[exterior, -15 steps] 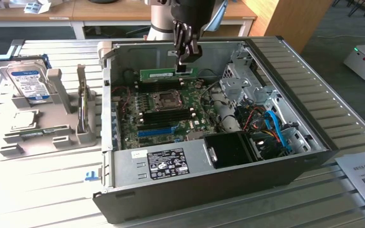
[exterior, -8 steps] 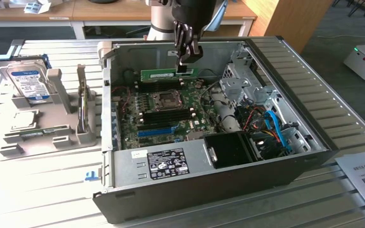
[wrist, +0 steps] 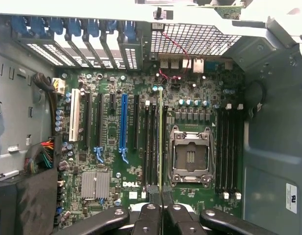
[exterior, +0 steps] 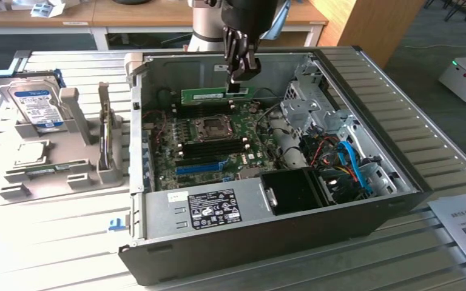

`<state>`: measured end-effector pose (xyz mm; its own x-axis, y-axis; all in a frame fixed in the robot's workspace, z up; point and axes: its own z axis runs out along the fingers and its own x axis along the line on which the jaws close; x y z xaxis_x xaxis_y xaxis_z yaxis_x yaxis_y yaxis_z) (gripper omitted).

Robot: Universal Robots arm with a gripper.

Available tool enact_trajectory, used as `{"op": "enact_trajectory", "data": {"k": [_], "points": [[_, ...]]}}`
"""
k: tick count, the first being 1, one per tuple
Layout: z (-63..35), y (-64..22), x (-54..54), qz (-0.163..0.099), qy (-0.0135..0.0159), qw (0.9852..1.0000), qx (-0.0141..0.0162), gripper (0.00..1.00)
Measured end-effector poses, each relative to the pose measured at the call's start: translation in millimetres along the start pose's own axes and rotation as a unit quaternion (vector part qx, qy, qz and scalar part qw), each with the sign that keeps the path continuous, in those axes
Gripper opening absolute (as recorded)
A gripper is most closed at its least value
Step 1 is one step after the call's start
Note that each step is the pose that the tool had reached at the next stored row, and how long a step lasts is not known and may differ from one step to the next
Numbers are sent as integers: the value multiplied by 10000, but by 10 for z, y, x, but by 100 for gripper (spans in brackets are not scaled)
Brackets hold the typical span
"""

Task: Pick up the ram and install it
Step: 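Pick up the ram and move it above insertion slot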

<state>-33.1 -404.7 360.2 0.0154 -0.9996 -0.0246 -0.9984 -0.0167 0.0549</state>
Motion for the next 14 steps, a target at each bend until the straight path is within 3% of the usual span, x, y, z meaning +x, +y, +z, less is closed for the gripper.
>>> {"op": "enact_trajectory", "data": {"k": [14], "points": [[28,-5,1,1,0,10000,0,12]]}}
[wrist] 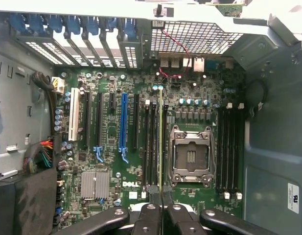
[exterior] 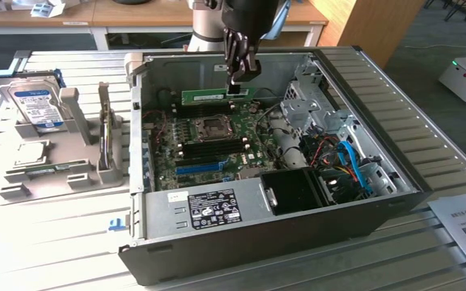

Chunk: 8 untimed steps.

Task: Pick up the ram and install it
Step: 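Pick up the ram and move it above insertion slot, then insert the ram into the slot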

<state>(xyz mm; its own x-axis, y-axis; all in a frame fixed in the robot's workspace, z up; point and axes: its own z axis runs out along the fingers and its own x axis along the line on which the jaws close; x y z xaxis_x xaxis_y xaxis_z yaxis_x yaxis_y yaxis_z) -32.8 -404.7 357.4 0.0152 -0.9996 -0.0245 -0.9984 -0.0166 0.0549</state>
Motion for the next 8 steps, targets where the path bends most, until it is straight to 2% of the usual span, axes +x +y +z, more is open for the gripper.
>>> {"op": "enact_trajectory", "data": {"k": [8], "points": [[13,-1,0,0,-1,10000,1,12]]}}
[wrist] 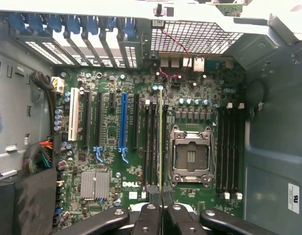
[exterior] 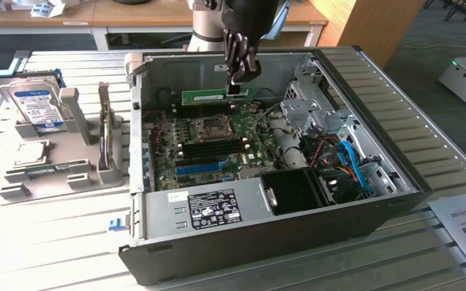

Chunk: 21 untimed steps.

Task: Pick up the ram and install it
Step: 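Insert the ram into the slot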

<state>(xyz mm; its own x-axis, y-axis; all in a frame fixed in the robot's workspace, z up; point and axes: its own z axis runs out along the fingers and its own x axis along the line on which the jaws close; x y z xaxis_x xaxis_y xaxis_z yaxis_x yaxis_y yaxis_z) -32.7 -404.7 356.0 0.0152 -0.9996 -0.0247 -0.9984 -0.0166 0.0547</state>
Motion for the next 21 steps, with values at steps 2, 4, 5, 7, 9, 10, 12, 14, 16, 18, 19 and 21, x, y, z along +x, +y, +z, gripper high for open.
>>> {"op": "enact_trajectory", "data": {"k": [2,4,5,7,9,10,12,14,16,18,19,21], "points": [[12,-1,0,0,4,10000,1,12],[24,-2,1,0,7,10000,2,12],[30,-2,1,0,10,10000,3,12],[45,-3,1,0,16,10000,5,12],[63,-3,2,1,21,10000,8,12],[71,-4,2,1,23,10000,9,12],[89,-5,2,1,26,10000,14,12],[108,-6,3,1,31,10000,18,12],[130,-7,3,2,40,10000,22,12],[152,-8,4,2,50,10000,26,12],[162,-9,4,2,55,10000,28,12],[180,-10,4,2,62,10000,32,12]]}}
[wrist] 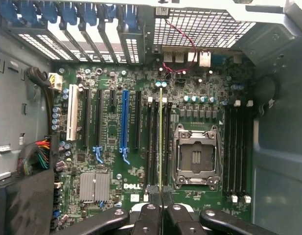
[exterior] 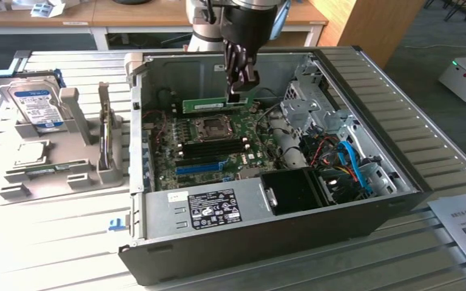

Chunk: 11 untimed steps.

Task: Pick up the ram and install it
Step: 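Insert the ram into the slot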

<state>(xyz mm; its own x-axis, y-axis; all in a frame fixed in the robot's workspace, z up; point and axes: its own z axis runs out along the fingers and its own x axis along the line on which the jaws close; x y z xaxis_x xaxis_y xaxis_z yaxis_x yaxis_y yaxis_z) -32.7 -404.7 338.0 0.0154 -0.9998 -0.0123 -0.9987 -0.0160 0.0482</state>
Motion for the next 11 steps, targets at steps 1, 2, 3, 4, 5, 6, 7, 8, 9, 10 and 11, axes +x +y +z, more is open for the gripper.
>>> {"op": "enact_trajectory", "data": {"k": [1,2,3,4,5,6,7,8,9,10,11], "points": [[9,0,0,0,3,10000,2,12],[18,-1,0,0,7,10000,4,12],[25,-1,0,0,10,10000,5,12],[33,-1,0,1,13,10000,6,12],[41,-2,0,1,16,10000,7,12],[49,-2,1,1,19,10000,8,12],[56,-3,1,1,21,10000,9,12],[61,-3,1,1,22,10000,10,12],[67,-3,1,1,22,10000,11,12],[73,-3,1,1,22,10000,12,12],[81,-4,1,1,23,10000,13,12]]}}
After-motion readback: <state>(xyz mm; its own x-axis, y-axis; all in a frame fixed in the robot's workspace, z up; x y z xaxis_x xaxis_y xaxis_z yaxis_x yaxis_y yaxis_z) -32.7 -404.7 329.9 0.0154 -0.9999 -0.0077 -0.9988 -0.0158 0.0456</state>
